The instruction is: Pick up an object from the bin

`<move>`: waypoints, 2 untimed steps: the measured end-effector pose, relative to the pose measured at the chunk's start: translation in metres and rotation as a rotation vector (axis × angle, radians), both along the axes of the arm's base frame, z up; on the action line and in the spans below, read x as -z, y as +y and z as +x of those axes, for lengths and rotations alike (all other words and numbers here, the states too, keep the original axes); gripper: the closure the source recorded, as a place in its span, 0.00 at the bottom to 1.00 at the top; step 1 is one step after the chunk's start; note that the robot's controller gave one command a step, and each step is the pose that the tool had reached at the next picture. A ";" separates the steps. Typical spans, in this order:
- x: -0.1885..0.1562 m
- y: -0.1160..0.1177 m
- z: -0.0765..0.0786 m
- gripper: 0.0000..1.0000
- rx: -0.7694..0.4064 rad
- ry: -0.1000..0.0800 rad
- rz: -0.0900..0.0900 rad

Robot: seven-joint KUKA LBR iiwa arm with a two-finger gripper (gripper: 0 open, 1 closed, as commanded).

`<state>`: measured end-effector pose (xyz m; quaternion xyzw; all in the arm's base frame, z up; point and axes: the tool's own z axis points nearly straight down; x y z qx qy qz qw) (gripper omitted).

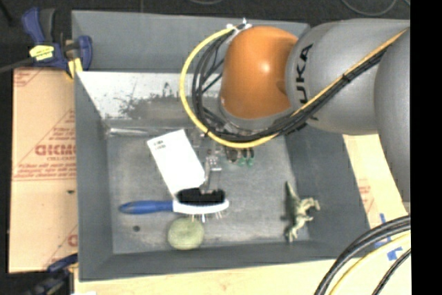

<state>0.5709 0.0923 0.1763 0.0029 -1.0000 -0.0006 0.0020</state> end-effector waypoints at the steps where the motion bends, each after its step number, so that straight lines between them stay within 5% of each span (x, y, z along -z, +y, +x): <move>1: -0.005 0.000 0.001 0.00 0.003 -0.007 0.001; 2: 0.045 -0.001 -0.015 0.00 -0.134 -0.010 -0.001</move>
Offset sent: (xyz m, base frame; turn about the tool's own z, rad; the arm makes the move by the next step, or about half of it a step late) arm -0.0358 -0.0004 -0.1063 -0.2976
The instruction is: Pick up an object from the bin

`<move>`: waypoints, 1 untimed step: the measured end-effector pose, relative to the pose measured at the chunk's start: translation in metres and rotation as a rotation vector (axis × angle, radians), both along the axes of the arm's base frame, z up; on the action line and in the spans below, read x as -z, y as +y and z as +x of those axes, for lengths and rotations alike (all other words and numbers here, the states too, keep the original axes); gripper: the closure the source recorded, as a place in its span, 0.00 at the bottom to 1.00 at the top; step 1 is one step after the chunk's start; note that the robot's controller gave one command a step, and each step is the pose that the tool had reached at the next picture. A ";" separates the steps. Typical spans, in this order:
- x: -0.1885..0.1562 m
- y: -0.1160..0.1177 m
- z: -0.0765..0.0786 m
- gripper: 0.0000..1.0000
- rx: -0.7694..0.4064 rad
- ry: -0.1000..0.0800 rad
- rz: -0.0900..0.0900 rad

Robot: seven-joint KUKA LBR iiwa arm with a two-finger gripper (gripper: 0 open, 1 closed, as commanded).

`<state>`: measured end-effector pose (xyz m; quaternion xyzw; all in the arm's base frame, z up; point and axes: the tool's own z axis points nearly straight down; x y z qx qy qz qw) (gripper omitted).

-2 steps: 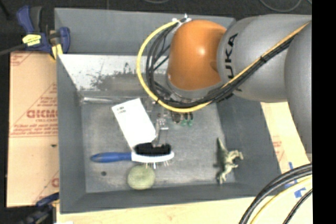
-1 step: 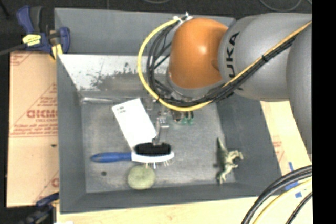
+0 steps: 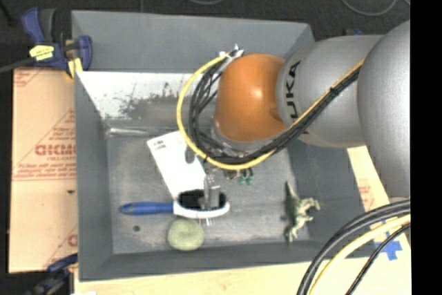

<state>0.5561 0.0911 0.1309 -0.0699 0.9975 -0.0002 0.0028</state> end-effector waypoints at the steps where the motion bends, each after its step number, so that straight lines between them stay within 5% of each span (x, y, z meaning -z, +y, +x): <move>1: -0.001 -0.004 -0.027 0.00 -0.070 0.003 -0.001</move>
Offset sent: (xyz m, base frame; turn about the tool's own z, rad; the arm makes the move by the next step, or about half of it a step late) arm -0.0576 -0.0034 0.0026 -0.1762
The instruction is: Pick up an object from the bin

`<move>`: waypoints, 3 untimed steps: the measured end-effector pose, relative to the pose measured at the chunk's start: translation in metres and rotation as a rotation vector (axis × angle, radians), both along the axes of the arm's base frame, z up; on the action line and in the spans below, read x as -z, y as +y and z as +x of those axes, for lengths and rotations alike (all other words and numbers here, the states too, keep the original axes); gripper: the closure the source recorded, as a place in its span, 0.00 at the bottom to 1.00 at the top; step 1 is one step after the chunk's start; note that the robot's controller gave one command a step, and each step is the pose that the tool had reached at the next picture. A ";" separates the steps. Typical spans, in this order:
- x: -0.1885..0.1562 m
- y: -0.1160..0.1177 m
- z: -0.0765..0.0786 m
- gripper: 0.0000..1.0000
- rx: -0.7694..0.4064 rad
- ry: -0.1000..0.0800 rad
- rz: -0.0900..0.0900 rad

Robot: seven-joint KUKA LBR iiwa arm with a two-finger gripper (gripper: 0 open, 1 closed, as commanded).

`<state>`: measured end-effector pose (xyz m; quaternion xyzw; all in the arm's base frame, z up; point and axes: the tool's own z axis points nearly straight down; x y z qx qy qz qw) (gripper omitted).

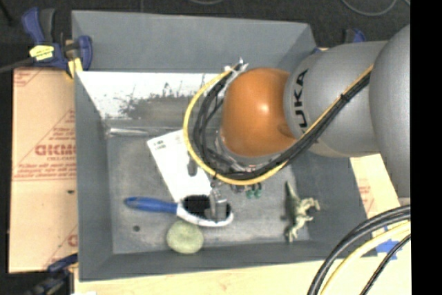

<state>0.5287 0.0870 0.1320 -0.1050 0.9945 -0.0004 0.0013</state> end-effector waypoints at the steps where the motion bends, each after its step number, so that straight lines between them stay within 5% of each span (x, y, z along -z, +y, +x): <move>1: -0.002 0.000 -0.027 0.00 -0.103 0.000 0.000; 2: 0.060 0.035 -0.022 0.00 -0.005 0.004 0.000; 3: 0.060 -0.009 0.006 1.00 -0.156 -0.002 0.001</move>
Offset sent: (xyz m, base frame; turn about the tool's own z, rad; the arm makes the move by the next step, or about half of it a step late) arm -0.0220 0.0376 -0.0620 -0.0049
